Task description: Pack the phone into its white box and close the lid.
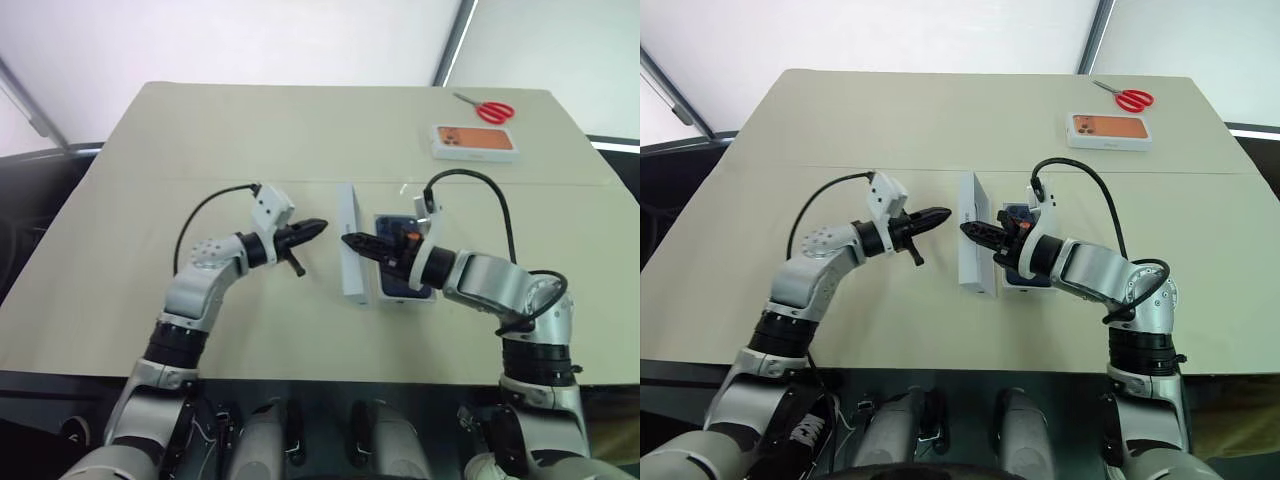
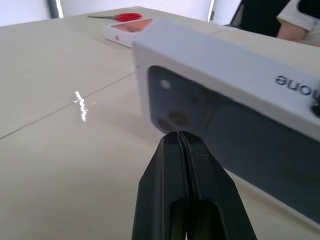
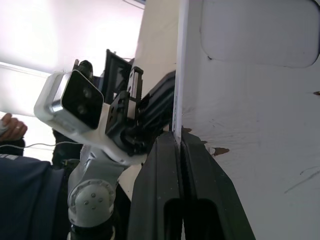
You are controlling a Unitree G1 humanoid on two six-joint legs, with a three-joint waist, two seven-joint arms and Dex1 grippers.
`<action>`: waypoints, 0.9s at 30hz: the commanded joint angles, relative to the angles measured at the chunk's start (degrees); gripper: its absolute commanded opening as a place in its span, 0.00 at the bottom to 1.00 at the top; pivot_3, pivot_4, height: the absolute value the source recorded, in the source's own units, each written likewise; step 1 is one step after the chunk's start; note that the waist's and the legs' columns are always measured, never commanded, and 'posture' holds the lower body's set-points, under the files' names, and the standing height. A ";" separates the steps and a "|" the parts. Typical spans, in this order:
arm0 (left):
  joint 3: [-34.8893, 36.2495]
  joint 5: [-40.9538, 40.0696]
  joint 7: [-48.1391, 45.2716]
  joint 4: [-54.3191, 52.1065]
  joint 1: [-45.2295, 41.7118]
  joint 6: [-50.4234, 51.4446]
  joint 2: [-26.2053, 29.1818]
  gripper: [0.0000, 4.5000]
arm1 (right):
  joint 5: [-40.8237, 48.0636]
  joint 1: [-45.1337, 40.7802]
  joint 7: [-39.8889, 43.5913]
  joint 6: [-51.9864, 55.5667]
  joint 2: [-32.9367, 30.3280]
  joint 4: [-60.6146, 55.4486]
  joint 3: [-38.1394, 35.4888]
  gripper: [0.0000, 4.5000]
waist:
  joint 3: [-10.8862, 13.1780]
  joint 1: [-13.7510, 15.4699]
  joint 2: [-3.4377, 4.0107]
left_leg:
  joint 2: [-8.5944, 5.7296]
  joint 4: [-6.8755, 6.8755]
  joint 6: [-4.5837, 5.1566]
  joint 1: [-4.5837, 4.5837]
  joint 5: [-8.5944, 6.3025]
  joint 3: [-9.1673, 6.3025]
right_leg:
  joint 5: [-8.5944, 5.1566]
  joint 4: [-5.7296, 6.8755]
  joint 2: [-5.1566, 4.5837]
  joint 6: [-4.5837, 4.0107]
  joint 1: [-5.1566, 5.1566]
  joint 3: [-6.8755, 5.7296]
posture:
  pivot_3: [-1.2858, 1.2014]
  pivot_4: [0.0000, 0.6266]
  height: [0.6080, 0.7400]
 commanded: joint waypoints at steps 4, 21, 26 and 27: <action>-1.96 1.46 0.65 2.97 -2.39 -3.53 -4.84 0.01 | -0.57 -0.96 3.56 -4.73 -2.03 2.51 0.53 0.00 | 0.00 0.16 0.00 | 0.03 0.00 0.04 0.01 -0.02 0.00 | 0.00 0.00 0.01 0.00 0.00 0.00 | 0.52 0.24 0.98; -3.45 4.10 0.71 10.35 -5.13 -7.22 -11.30 0.00 | -14.77 -2.00 16.10 -6.54 -10.22 3.66 -0.01 0.99 | 0.00 0.30 -0.01 | 0.00 0.13 0.33 -0.05 -0.18 0.01 | 0.01 -0.04 -0.03 0.02 0.02 -0.01 | 0.52 0.24 0.98; -3.54 4.89 0.86 14.05 -6.86 -8.95 -13.95 0.00 | -31.79 -2.91 27.79 -7.76 -20.46 5.44 0.48 0.99 | 0.00 0.35 -0.02 | 0.00 0.15 0.47 -0.06 -0.27 0.02 | 0.01 -0.06 -0.04 0.02 0.01 -0.01 | 0.52 0.24 0.98; -3.65 5.04 0.58 15.11 -7.21 -9.38 -14.33 0.00 | -35.87 -2.72 29.36 -9.29 -21.92 5.76 0.64 0.99 | 0.00 0.32 -0.02 | 0.01 0.15 0.49 -0.06 -0.28 0.02 | 0.01 -0.07 -0.03 0.02 0.01 -0.02 | 0.52 0.24 0.98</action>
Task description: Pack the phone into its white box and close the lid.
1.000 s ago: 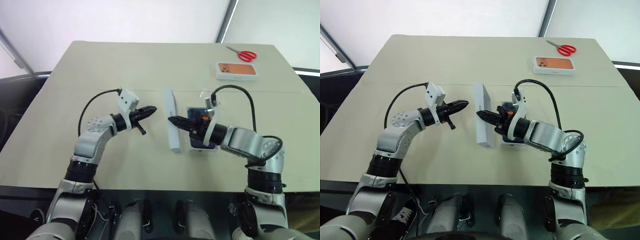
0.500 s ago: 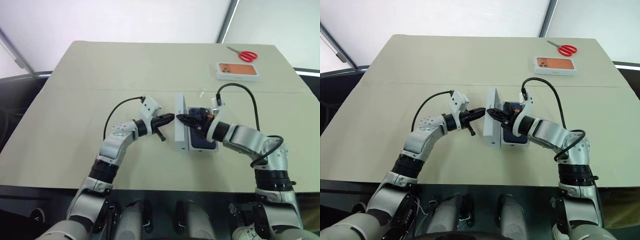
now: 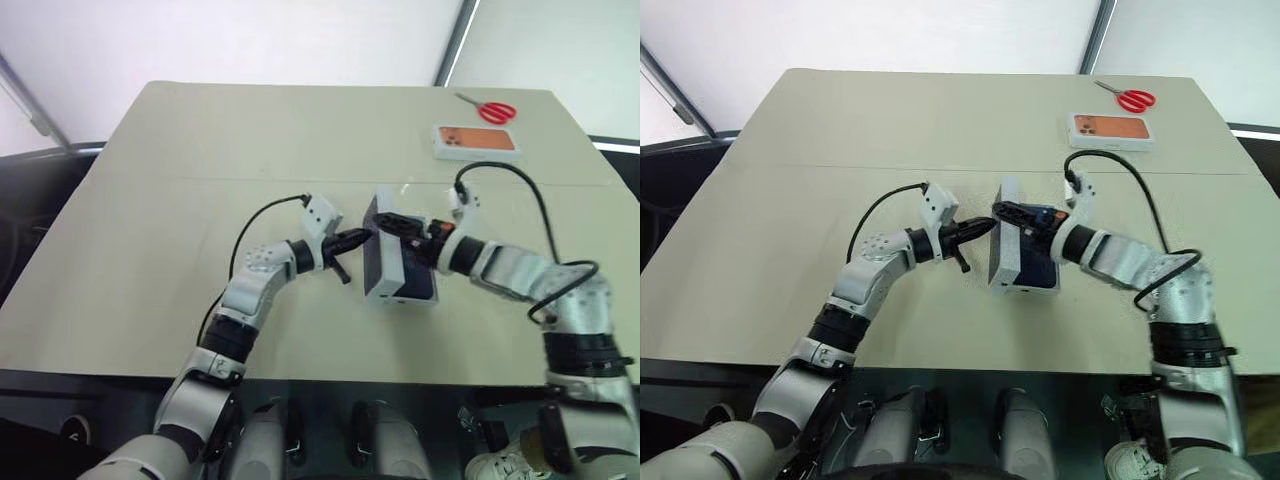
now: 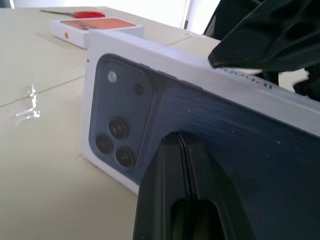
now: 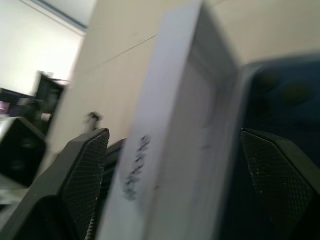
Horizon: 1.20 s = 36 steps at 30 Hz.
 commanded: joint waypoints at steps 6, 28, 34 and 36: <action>-0.40 2.05 -1.21 9.67 -4.72 -6.30 -3.51 0.00 | -23.01 -1.05 13.78 -5.98 -6.69 -0.72 -0.42 0.99 | 0.01 -0.08 -0.01 | 0.02 0.00 0.00 0.00 0.00 0.01 | 0.00 0.01 0.01 0.00 -0.03 -0.04 | 0.52 0.24 0.98; -0.12 1.72 -6.62 -2.54 0.08 5.15 7.54 0.00 | -60.42 6.72 33.85 -22.42 -5.60 -7.91 10.23 0.01 | 0.01 -0.01 -0.01 | 0.04 0.00 -0.37 0.00 0.22 -0.01 | 0.00 0.02 -0.02 0.00 -0.03 -0.05 | 0.52 0.24 0.98; -1.87 4.07 -5.47 2.58 -0.32 2.44 5.46 0.00 | -63.40 7.83 36.18 -22.03 -4.75 -10.64 11.27 0.01 | 0.01 0.19 -0.02 | 0.00 0.03 -0.35 0.01 0.20 -0.01 | 0.00 -0.01 -0.11 0.00 0.01 -0.04 | 0.52 0.24 0.98; -2.20 4.42 -5.37 4.66 -1.02 1.51 4.34 0.00 | -65.36 8.30 36.74 -22.89 -4.97 -11.33 11.94 0.01 | 0.01 0.17 -0.02 | 0.01 0.03 -0.36 0.01 0.20 -0.01 | 0.00 0.00 -0.10 0.00 0.00 -0.05 | 0.52 0.24 0.98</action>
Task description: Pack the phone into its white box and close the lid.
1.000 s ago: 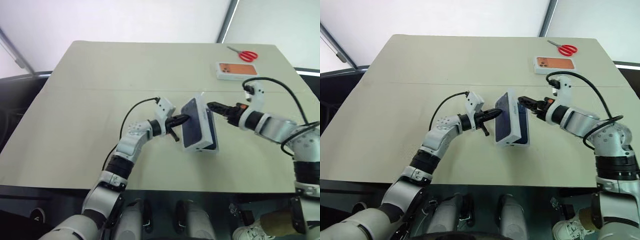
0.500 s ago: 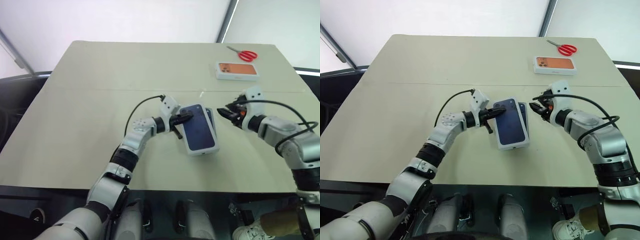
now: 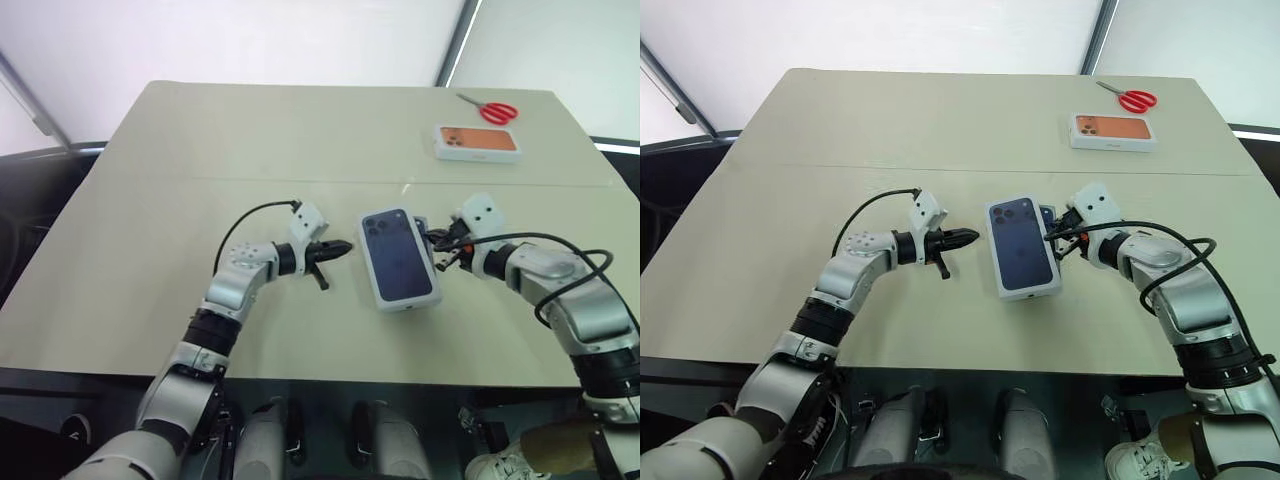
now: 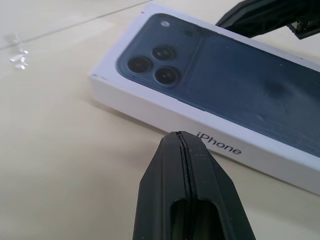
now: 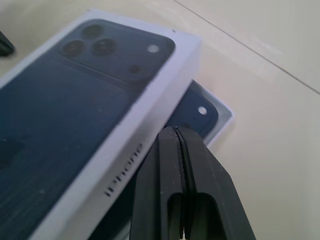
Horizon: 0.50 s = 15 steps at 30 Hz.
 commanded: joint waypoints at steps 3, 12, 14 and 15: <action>-0.71 1.08 0.75 5.44 -2.91 -3.32 -3.39 0.00 | -3.12 0.79 0.87 -0.62 0.32 -3.07 -0.88 0.01 | 0.00 0.23 0.00 | 0.01 0.00 0.00 0.00 0.00 -0.01 | 0.00 0.00 0.00 0.00 0.00 0.00 | 0.52 0.24 0.98; 0.94 1.08 1.85 12.24 -7.40 -5.92 -7.64 0.00 | -6.79 1.45 1.07 -0.33 0.21 -4.33 -1.49 0.01 | -0.01 1.00 -0.01 | -0.02 0.05 0.12 0.05 -0.07 -0.04 | 0.00 0.00 -0.11 -0.01 0.05 -0.03 | 0.52 0.24 0.98; 1.21 1.40 2.15 13.35 -8.21 -6.60 -8.17 0.00 | -7.55 1.50 1.09 -0.33 0.25 -3.99 -1.86 0.01 | -0.01 0.97 -0.01 | -0.02 0.05 0.14 0.05 -0.09 -0.04 | 0.00 0.00 -0.12 -0.02 0.05 -0.04 | 0.52 0.24 0.98; 1.43 1.61 2.48 14.31 -8.79 -6.92 -8.53 0.00 | -7.68 1.71 1.32 -0.21 0.28 -3.99 -2.04 0.01 | -0.01 0.98 -0.01 | -0.02 0.05 0.14 0.04 -0.09 -0.04 | 0.00 0.00 -0.12 -0.01 0.05 -0.04 | 0.52 0.24 0.98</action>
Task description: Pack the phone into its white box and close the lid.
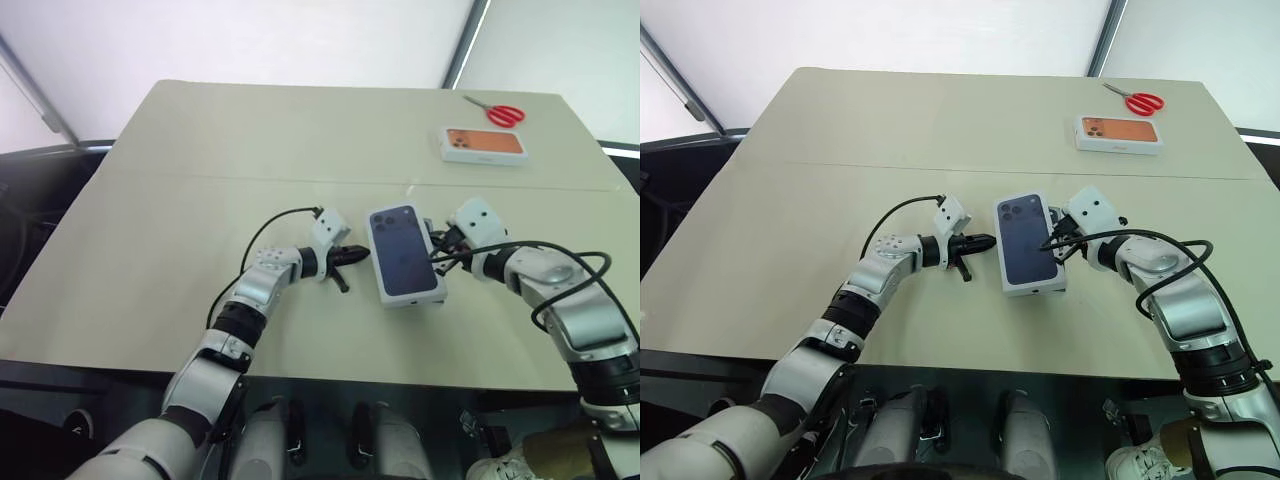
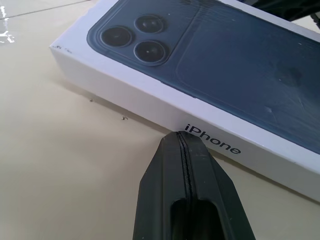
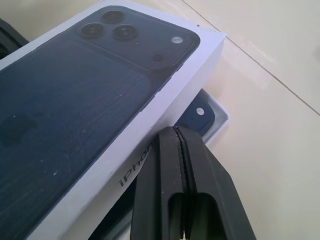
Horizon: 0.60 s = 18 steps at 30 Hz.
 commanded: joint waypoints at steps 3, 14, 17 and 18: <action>0.34 0.55 0.75 2.73 -3.68 -2.53 -2.73 0.00 | -1.79 0.92 1.04 -1.12 -0.15 -1.83 -1.17 0.01 | 0.00 -0.03 0.00 | 0.00 0.00 0.00 -0.01 0.00 0.00 | 0.00 0.00 0.01 0.00 0.00 -0.03 | 0.52 0.24 0.98; 1.48 1.41 1.17 8.30 -7.22 -5.30 -4.39 0.00 | -5.58 1.35 0.85 -1.87 0.83 0.64 -1.80 0.01 | 0.01 -0.10 -0.01 | 0.00 0.00 -0.01 -0.01 0.01 0.00 | 0.00 0.00 0.05 0.01 -0.02 -0.07 | 0.52 0.24 0.98; 1.77 1.45 1.47 9.45 -7.69 -5.44 -4.43 0.00 | -6.04 1.11 0.81 -1.46 1.65 0.19 -1.55 0.01 | 0.01 -0.10 -0.01 | 0.01 0.00 -0.01 -0.02 0.01 0.00 | 0.00 0.00 0.06 0.01 -0.02 -0.07 | 0.52 0.24 0.98; 1.87 1.44 1.58 9.80 -7.79 -5.32 -4.42 0.00 | -6.22 1.04 0.74 -1.35 1.87 0.14 -1.58 0.01 | 0.01 -0.10 -0.01 | 0.01 0.00 -0.01 -0.02 0.01 0.00 | 0.00 0.00 0.06 0.01 -0.02 -0.07 | 0.52 0.24 0.98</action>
